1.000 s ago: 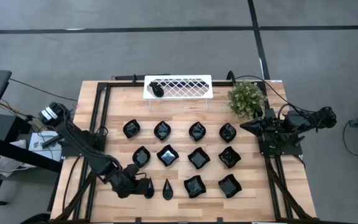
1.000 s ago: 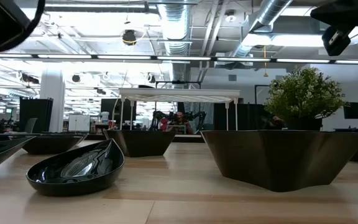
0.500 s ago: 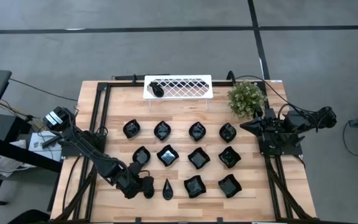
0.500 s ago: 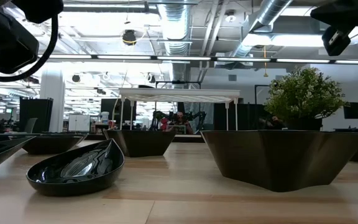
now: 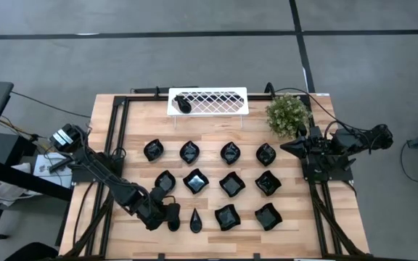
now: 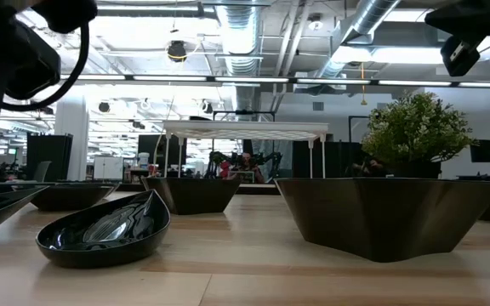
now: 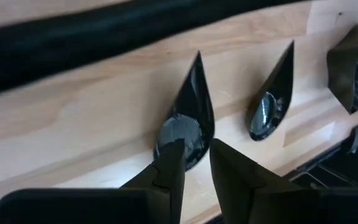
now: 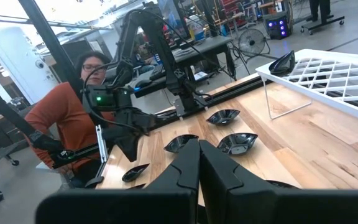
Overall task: Pick & Place Mini shaped plates
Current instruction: Stack the left black drop shaped plate on top of the black drop shaped plates on the shelf
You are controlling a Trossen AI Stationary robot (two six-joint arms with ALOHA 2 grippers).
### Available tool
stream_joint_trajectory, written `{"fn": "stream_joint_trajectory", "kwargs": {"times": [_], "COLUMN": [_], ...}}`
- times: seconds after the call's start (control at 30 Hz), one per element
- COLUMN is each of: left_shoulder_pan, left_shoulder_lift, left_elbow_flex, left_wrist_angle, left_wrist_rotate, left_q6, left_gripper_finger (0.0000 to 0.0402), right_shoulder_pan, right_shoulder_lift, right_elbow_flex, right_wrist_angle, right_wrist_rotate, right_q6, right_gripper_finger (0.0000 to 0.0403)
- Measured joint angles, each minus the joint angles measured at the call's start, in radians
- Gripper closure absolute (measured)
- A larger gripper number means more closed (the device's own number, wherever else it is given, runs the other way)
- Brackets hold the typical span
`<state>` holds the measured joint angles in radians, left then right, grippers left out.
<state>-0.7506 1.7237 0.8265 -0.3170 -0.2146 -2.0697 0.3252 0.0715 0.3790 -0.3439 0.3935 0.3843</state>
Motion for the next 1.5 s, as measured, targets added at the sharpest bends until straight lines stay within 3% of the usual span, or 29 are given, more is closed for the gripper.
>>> {"fn": "stream_joint_trajectory", "kwargs": {"times": [0.33, 0.7, 1.5], "left_shoulder_pan": [0.005, 0.063, 0.064], "left_shoulder_lift": [0.000, 0.000, 0.071], "left_elbow_flex": [-0.022, -0.022, -0.022], "left_wrist_angle": [0.000, -0.003, 0.038], "left_wrist_rotate": [-0.004, -0.012, 0.034], "left_q6": [0.006, 0.151, 0.175], "left_gripper_finger": [0.0325, 0.0325, 0.0325], "right_shoulder_pan": [0.000, 0.000, 0.000], "right_shoulder_lift": [0.000, 0.000, 0.000], "right_elbow_flex": [0.000, 0.000, 0.000], "right_wrist_angle": [0.000, 0.000, -0.001], "right_wrist_rotate": [0.000, 0.000, 0.001], "right_q6": [0.000, -0.001, -0.001], "right_gripper_finger": [0.0403, 0.0403, 0.0403]}}
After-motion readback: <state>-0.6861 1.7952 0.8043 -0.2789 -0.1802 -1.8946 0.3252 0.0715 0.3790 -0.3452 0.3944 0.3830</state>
